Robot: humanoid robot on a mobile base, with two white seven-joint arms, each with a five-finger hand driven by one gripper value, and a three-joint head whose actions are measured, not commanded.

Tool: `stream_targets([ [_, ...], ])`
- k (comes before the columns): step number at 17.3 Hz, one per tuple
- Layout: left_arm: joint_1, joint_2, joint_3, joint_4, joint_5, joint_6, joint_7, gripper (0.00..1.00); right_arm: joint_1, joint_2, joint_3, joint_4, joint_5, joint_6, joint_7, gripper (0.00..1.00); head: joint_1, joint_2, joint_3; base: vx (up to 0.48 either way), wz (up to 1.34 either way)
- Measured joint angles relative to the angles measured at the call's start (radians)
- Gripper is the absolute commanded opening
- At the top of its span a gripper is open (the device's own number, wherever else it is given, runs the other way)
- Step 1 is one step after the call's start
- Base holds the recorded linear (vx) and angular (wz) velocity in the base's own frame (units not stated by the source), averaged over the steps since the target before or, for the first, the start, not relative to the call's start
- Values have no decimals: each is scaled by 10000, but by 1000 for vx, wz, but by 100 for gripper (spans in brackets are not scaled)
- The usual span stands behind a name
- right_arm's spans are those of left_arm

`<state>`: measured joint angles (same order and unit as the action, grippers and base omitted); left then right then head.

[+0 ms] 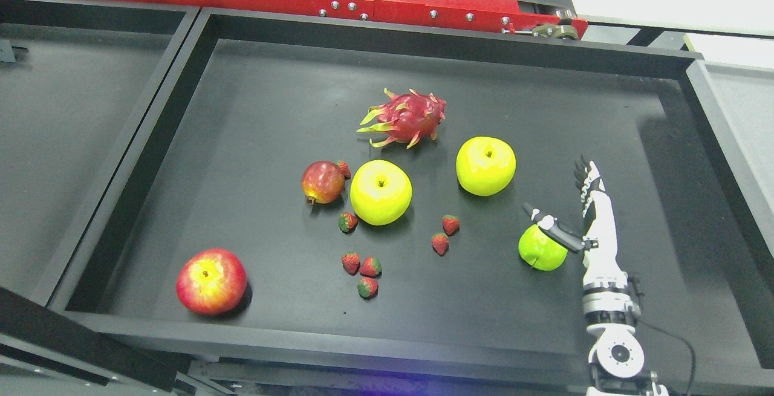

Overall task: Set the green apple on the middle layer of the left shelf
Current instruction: 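Push the green apple farther onto the shelf with the right hand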

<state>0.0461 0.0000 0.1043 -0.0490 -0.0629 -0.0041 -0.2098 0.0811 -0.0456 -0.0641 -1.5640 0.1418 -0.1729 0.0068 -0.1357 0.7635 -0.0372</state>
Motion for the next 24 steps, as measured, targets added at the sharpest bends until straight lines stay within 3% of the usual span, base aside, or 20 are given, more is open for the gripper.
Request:
stream_targets([
  [24,-1,0,0,0,0,0,0,100,661,415,993,-764,-729,194,2,100,0,0,0,0,0],
])
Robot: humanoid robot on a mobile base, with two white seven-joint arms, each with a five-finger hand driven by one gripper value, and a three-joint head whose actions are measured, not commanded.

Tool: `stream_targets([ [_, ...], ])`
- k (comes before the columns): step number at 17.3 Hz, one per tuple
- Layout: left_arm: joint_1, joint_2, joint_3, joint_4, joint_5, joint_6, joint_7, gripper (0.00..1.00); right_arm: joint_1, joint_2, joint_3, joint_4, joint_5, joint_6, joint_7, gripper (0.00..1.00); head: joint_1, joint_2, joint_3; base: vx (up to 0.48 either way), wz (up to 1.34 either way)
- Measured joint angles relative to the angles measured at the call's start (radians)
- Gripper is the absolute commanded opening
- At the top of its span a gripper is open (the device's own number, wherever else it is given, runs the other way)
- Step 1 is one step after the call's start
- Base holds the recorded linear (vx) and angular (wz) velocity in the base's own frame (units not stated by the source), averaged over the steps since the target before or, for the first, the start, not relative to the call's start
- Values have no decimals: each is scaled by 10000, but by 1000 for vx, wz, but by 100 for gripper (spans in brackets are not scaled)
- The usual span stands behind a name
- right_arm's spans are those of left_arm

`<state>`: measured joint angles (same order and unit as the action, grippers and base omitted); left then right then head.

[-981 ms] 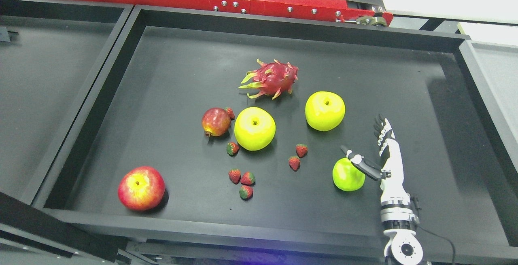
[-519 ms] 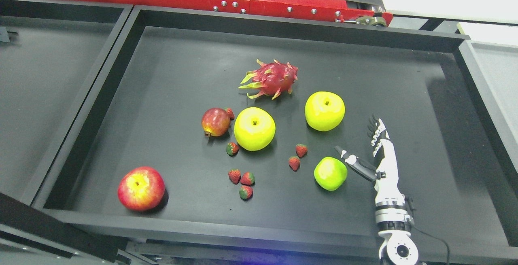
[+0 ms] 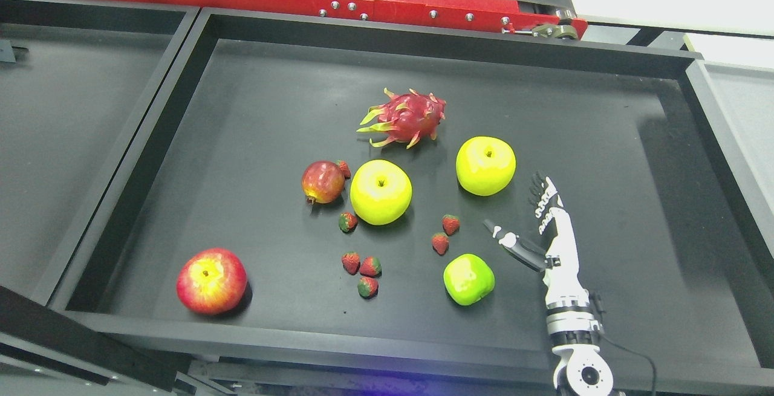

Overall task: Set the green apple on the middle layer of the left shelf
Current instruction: 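Push the green apple farther onto the shelf with the right hand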

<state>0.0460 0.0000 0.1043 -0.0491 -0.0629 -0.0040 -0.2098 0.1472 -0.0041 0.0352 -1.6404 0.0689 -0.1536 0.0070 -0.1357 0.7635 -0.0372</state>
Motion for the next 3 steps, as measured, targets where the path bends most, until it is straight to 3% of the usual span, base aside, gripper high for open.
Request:
stream_targets([
  [3,0,0,0,0,0,0,0,100,3,12,57,-4,-38,-13,0,100,0,0,0,0,0],
])
